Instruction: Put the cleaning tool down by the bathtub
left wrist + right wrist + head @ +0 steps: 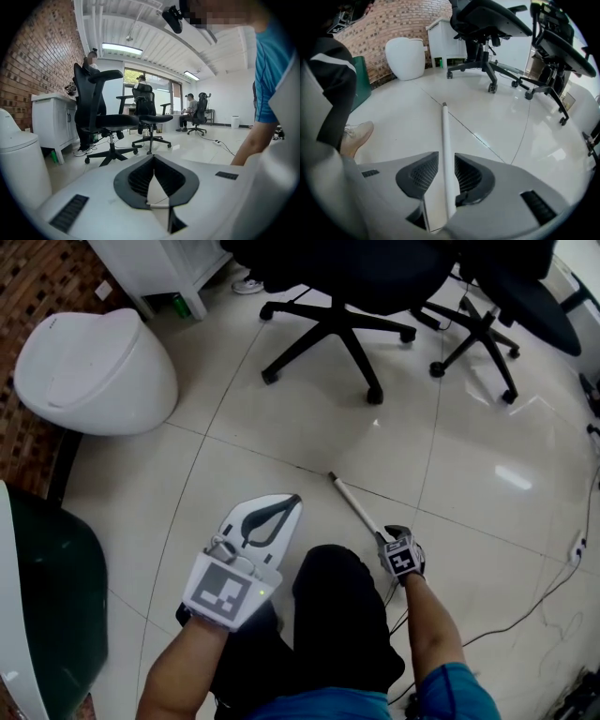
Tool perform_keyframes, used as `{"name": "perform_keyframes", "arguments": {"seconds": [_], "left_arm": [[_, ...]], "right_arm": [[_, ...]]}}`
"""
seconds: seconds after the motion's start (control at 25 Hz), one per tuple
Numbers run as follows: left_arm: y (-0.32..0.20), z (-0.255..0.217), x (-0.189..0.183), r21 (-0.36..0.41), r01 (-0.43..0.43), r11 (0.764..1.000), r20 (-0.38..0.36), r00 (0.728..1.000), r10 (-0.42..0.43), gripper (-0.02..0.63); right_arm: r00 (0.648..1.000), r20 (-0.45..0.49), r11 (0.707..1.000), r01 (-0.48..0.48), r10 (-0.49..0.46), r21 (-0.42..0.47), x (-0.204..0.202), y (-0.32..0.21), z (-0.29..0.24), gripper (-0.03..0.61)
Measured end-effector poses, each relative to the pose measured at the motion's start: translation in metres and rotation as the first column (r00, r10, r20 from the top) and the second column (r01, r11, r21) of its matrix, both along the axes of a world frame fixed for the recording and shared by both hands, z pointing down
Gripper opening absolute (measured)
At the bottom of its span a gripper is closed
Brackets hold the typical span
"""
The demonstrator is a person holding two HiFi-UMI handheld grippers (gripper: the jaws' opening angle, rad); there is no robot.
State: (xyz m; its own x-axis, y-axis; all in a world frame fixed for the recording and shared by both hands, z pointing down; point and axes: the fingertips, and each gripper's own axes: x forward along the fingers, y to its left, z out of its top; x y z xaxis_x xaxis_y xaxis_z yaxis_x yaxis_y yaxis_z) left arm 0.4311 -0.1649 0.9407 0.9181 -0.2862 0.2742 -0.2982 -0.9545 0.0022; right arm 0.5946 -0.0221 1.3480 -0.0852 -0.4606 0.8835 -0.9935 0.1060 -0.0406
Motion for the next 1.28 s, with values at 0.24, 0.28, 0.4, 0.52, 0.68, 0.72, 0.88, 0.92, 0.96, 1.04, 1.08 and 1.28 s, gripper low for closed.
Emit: {"name": "perform_keyframes", "arguments": {"seconds": [0.24,0.28,0.4,0.52,0.68,0.72,0.88,0.92,0.96,1.04,1.08,1.28], "left_arm": [[0.003,0.007,-0.01,-0.028,0.004,1.0,0.016,1.0,-0.004,0.002],[0.003,0.009,-0.011,-0.027,0.003,1.0,0.023,1.0,-0.002,0.002],[0.003,0.013,-0.013,-0.035,0.0,0.999,0.029,1.0,0.001,0.002],[0.004,0.011,-0.009,-0.04,-0.007,0.999,0.023,1.0,0.008,0.002],[0.004,0.011,-0.008,-0.057,-0.02,0.998,0.006,1.0,0.021,0.002],[0.003,0.01,-0.007,-0.064,-0.021,0.998,-0.004,1.0,0.021,0.002],[0.002,0.006,-0.003,-0.078,-0.032,0.996,-0.035,0.999,0.029,0.002],[0.002,0.006,-0.003,-0.078,-0.035,0.996,-0.038,0.999,0.032,0.002],[0.001,0.006,-0.002,-0.079,-0.035,0.996,-0.04,0.999,0.032,0.002],[-0.002,0.006,-0.002,-0.085,-0.032,0.996,-0.046,0.999,0.028,0.002],[-0.004,0.005,-0.002,-0.088,-0.03,0.996,-0.051,0.998,0.025,0.002],[-0.011,0.004,0.0,-0.075,-0.03,0.997,-0.064,0.998,0.025,0.002]], "right_arm": [[0.998,-0.054,0.996,0.024,-0.029,-0.089,0.009,0.008,0.043,0.152],[0.998,-0.055,0.994,0.026,-0.032,-0.106,0.009,0.01,0.05,0.152],[0.996,-0.044,0.985,0.07,-0.078,-0.16,0.003,0.021,0.072,0.152],[0.993,-0.045,0.974,0.094,-0.105,-0.207,0.0,0.026,0.083,0.152],[0.996,-0.048,0.973,0.068,-0.08,-0.221,0.003,0.023,0.085,0.153],[0.997,-0.04,0.973,0.061,-0.072,-0.221,0.004,0.023,0.085,0.153],[0.998,-0.025,0.973,0.051,-0.059,-0.225,0.001,0.024,0.086,0.14],[0.997,-0.02,0.972,0.063,-0.07,-0.225,-0.003,0.025,0.087,0.113],[0.996,-0.025,0.971,0.073,-0.081,-0.229,-0.006,0.025,0.087,0.1],[0.995,-0.052,0.968,0.067,-0.082,-0.241,-0.007,0.026,0.085,0.092],[0.995,-0.061,0.968,0.059,-0.076,-0.244,-0.006,0.026,0.084,0.092],[0.995,-0.066,0.968,0.062,-0.08,-0.242,-0.009,0.029,0.073,0.091]]}}
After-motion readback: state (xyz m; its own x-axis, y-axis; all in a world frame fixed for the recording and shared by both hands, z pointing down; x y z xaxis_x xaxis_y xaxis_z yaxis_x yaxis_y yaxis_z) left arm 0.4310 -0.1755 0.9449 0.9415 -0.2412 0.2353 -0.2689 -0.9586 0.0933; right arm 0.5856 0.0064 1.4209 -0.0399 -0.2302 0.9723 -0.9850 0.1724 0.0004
